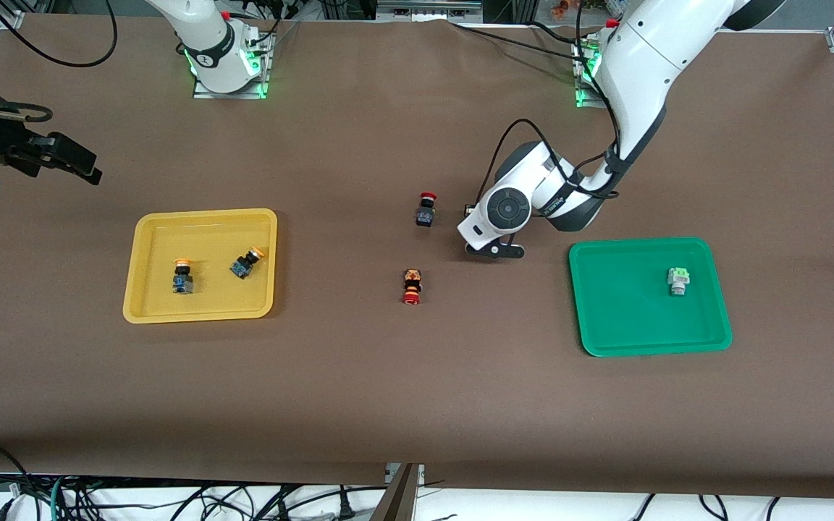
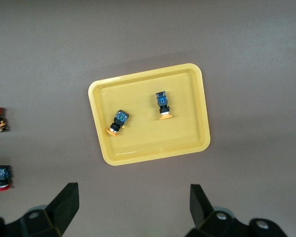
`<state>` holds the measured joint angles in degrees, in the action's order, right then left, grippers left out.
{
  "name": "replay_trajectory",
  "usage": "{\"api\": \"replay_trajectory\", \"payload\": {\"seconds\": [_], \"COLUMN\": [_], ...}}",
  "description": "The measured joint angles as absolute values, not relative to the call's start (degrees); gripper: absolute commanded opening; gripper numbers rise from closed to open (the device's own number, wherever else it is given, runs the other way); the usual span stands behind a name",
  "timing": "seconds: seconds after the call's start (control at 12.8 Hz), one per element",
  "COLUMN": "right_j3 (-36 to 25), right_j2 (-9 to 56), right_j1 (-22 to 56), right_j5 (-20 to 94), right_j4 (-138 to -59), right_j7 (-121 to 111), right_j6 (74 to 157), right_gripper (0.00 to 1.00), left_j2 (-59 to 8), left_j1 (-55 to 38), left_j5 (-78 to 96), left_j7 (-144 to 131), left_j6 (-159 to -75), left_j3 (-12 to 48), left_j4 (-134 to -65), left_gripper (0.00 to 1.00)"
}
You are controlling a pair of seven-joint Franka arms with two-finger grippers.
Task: Place green and yellow buttons in trays
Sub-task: 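Carry the green button into the green tray and release it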
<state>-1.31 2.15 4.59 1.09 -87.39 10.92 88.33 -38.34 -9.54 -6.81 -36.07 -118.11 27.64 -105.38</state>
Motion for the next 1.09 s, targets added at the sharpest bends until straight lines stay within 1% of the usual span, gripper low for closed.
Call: {"api": "replay_trajectory", "payload": {"seconds": [0.16, 0.31, 0.55, 0.62, 0.86, 0.94, 1.01, 1.09], "right_j3": [-1.3, -1.3, -1.3, -1.3, -1.3, -1.3, -1.3, -1.3], "right_j2": [2.2, 2.2, 2.2, 2.2, 2.2, 2.2, 2.2, 2.2], "right_j1": [4.6, 4.6, 4.6, 4.6, 4.6, 4.6, 4.6, 4.6], "right_j5": [1.1, 1.1, 1.1, 1.1, 1.1, 1.1, 1.1, 1.1], "right_j4": [-87.4, -87.4, -87.4, -87.4, -87.4, -87.4, -87.4, -87.4], "right_j7": [10.9, 10.9, 10.9, 10.9, 10.9, 10.9, 10.9, 10.9], "right_j6": [88.3, 88.3, 88.3, 88.3, 88.3, 88.3, 88.3, 88.3], "right_gripper": [0.99, 0.99, 0.99, 0.99, 0.99, 0.99, 0.99, 0.99], "left_j2": [-37.7, -37.0, -38.2, -39.1, -42.2, -42.1, -42.1, -42.1], "left_j1": [-8.0, -2.7, 11.9, 15.5, 19.6, 19.7, 19.6, 19.4], "left_j5": [-6.9, -7.1, -9.4, -11.6, -15.1, -15.1, -15.1, -15.1], "left_j7": [-34.7, -28.5, -14.2, -11.8, -10.8, -10.8, -10.8, -10.9], "left_j6": [-112.2, -109.3, -110.3, -111.0, -115.3, -115.1, -115.2, -115.2], "left_j3": [27.2, 26.4, 25.6, 25.6, 25.7, 25.9, 26.2, 26.4], "left_j4": [-101.1, -98.4, -98.3, -98.4, -99.2, -99.1, -99.1, -99.2], "left_gripper": [0.0, 0.0, 0.0, 0.0, 0.0, 0.0, 0.02, 0.93]}}
